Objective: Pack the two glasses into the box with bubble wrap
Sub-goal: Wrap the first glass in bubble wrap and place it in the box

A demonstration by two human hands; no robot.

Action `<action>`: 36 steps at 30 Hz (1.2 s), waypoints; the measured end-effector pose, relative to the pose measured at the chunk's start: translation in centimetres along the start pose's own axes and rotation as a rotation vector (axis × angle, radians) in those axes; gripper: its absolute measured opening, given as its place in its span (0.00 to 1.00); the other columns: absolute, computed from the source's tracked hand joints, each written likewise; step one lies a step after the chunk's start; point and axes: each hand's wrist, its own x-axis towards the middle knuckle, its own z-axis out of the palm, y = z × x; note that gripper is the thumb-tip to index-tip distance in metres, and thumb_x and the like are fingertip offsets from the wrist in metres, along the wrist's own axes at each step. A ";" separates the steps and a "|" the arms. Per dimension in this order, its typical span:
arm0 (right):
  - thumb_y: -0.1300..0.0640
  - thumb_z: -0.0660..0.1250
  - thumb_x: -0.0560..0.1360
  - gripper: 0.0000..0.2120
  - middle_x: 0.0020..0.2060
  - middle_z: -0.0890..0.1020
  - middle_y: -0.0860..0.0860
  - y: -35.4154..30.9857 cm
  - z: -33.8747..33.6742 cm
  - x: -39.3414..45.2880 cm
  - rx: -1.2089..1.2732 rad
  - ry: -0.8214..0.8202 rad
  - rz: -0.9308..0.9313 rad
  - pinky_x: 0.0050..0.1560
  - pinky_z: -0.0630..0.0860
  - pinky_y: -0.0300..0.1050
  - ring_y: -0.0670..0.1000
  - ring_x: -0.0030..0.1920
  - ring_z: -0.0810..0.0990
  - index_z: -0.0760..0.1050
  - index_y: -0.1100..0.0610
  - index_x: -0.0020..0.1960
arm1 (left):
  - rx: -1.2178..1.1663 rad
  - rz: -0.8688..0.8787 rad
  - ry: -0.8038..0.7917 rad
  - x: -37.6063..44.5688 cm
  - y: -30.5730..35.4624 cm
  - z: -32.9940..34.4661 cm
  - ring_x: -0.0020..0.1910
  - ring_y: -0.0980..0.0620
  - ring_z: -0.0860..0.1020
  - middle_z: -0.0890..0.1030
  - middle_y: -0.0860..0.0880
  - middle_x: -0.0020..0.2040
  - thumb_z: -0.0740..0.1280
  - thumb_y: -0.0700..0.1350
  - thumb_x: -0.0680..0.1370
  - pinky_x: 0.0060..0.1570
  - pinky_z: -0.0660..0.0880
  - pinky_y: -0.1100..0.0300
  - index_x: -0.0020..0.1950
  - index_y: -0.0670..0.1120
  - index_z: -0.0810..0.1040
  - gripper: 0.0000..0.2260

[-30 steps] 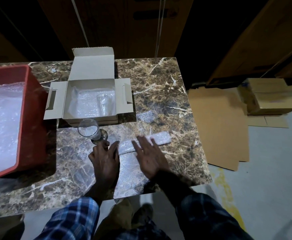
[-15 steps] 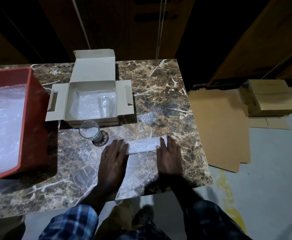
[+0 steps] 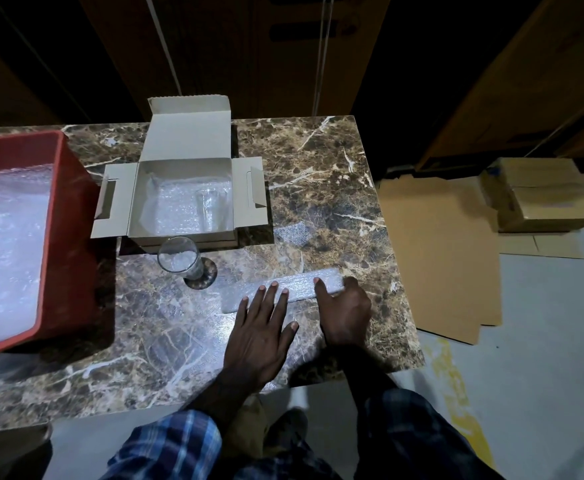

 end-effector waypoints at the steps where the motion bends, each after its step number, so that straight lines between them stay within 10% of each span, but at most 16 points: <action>1: 0.43 0.72 0.74 0.28 0.54 0.81 0.62 -0.2 0.0 0.1 -0.003 -0.025 0.012 0.52 0.75 0.52 0.63 0.56 0.80 0.75 0.64 0.61 | 0.011 0.001 -0.003 0.0 0.0 0.0 0.81 0.48 0.47 0.48 0.50 0.82 0.45 0.61 0.85 0.77 0.42 0.49 0.82 0.52 0.51 0.28; 9: 0.55 0.70 0.75 0.10 0.47 0.81 0.57 -1.7 0.8 0.5 0.217 -0.071 0.090 0.48 0.75 0.51 0.61 0.49 0.80 0.69 0.56 0.50 | 0.084 -0.070 -0.006 -0.3 0.1 0.4 0.80 0.38 0.42 0.46 0.44 0.82 0.46 0.64 0.84 0.75 0.43 0.35 0.80 0.63 0.51 0.24; 16: 0.53 0.74 0.63 0.30 0.53 0.83 0.51 -1.8 2.5 -2.0 0.534 -0.164 0.107 0.54 0.80 0.52 0.48 0.47 0.85 0.63 0.40 0.59 | 0.033 -0.106 0.005 -0.1 0.5 -0.2 0.78 0.31 0.38 0.44 0.34 0.80 0.41 0.65 0.83 0.74 0.42 0.33 0.79 0.65 0.54 0.24; 19: 0.56 0.75 0.66 0.18 0.46 0.85 0.47 -1.6 3.5 -3.1 0.522 -0.142 0.111 0.54 0.80 0.54 0.49 0.46 0.85 0.72 0.42 0.50 | 0.014 -0.081 -0.036 -0.2 0.1 -1.0 0.78 0.32 0.37 0.41 0.34 0.80 0.37 0.62 0.82 0.75 0.39 0.36 0.80 0.65 0.46 0.25; 27: 0.57 0.64 0.76 0.08 0.48 0.85 0.51 -0.9 4.4 -4.9 0.296 -0.028 -0.417 0.49 0.80 0.54 0.54 0.50 0.83 0.79 0.54 0.54 | -0.244 -0.063 -0.003 -0.8 -2.5 -1.8 0.79 0.48 0.38 0.44 0.41 0.81 0.44 0.51 0.82 0.77 0.37 0.54 0.81 0.41 0.46 0.29; 32: 0.60 0.60 0.81 0.10 0.60 0.81 0.61 -1.0 4.7 -5.6 0.167 0.064 -0.845 0.65 0.74 0.49 0.57 0.63 0.77 0.79 0.63 0.53 | -0.321 -0.020 0.035 -0.5 -3.5 -1.1 0.74 0.40 0.66 0.72 0.42 0.70 0.53 0.43 0.79 0.76 0.55 0.43 0.69 0.46 0.71 0.19; 36: 0.61 0.57 0.82 0.12 0.63 0.79 0.62 -0.9 5.5 -5.8 0.096 -0.046 -0.868 0.65 0.74 0.52 0.59 0.67 0.76 0.77 0.63 0.57 | -0.584 -0.242 0.243 -1.0 -3.1 -3.0 0.43 0.63 0.78 0.80 0.52 0.44 0.56 0.42 0.83 0.49 0.70 0.65 0.62 0.57 0.76 0.15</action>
